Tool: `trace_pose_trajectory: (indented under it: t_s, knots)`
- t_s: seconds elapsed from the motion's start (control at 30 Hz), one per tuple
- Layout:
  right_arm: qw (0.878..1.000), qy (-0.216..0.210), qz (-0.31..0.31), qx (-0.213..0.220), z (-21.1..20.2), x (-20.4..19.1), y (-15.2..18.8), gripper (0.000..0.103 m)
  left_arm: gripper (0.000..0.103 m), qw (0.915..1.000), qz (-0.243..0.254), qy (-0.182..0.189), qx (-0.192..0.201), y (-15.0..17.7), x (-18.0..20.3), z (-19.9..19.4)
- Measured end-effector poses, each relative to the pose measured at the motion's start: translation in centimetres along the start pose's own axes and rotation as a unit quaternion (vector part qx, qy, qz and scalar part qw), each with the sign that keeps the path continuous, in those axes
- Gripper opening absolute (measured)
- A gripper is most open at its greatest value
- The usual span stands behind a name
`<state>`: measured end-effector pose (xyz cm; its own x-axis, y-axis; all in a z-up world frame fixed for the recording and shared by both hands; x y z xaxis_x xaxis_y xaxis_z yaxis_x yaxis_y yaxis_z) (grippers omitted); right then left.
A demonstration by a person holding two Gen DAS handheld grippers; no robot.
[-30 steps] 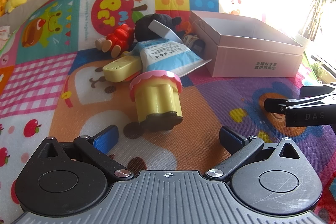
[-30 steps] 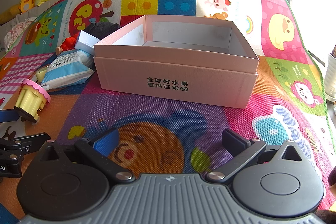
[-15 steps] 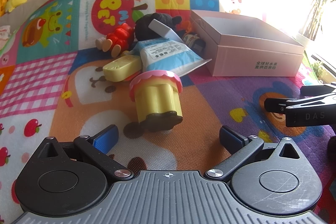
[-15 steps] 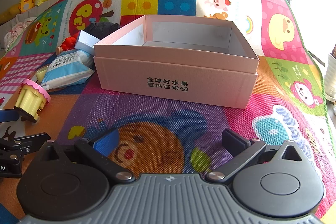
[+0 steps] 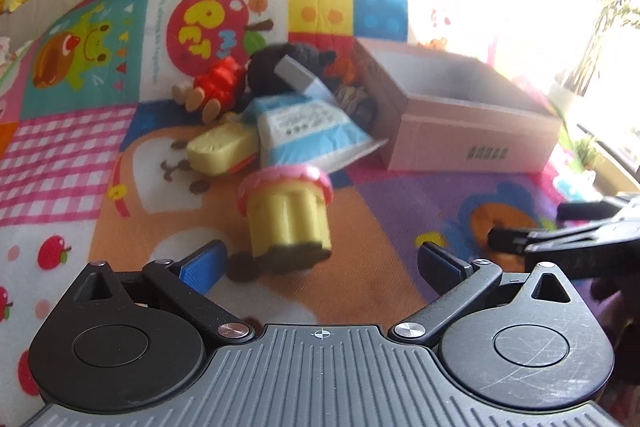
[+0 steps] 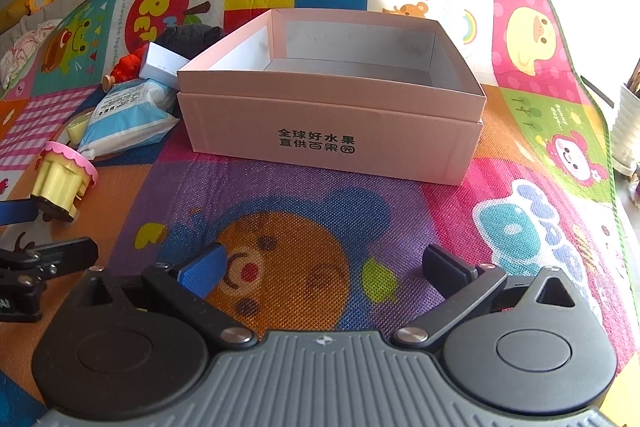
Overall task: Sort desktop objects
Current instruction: 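Grasp the yellow pudding toy with pink lid with the left tool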
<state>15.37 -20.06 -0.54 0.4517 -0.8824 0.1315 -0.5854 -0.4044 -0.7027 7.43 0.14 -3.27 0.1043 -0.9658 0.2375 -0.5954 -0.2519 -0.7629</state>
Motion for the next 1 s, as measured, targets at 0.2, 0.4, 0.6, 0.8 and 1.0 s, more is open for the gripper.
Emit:
trace_pose_trajectory:
  t_s: [0.2,0.4,0.6,0.8,1.0]
  knots:
    - [1.0,0.001,0.002,0.006,-0.1,0.1,0.1,0.103,0.103,0.9986,0.023,-0.048,0.005,-3.3,0.0,1.7]
    - [1.0,0.002,0.004,0.01,-0.2,0.1,0.0,0.103,0.071,0.9983,-0.002,-0.032,-0.049,-2.4,-0.9,3.1]
    - [1.0,0.002,0.004,0.01,-0.2,0.1,0.1,0.103,0.061,0.9997,0.012,-0.015,-0.016,-2.4,-0.3,1.6]
    - [1.0,0.002,0.004,0.01,-0.2,0.1,0.2,0.103,0.061,0.9971,0.064,-0.022,0.033,-0.5,-0.3,-2.0]
    - [0.999,-0.031,-0.034,0.013,-0.3,-1.2,-0.7,0.103,0.072,0.9992,0.021,-0.033,0.01,1.4,-2.9,-2.7]
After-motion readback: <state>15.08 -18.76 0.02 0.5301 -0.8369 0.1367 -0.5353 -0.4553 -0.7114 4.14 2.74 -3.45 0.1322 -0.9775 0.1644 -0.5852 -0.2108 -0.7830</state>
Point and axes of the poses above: each gripper's, at about its wrist camera, not at the fingertips, and z roughly the way its jaws point, x to its right, y to its underside, the point moved 9 cm from there along z, roughly the way its jaws point, and after that the axes turned 11 degrees about -z, right-handed, at the moved point
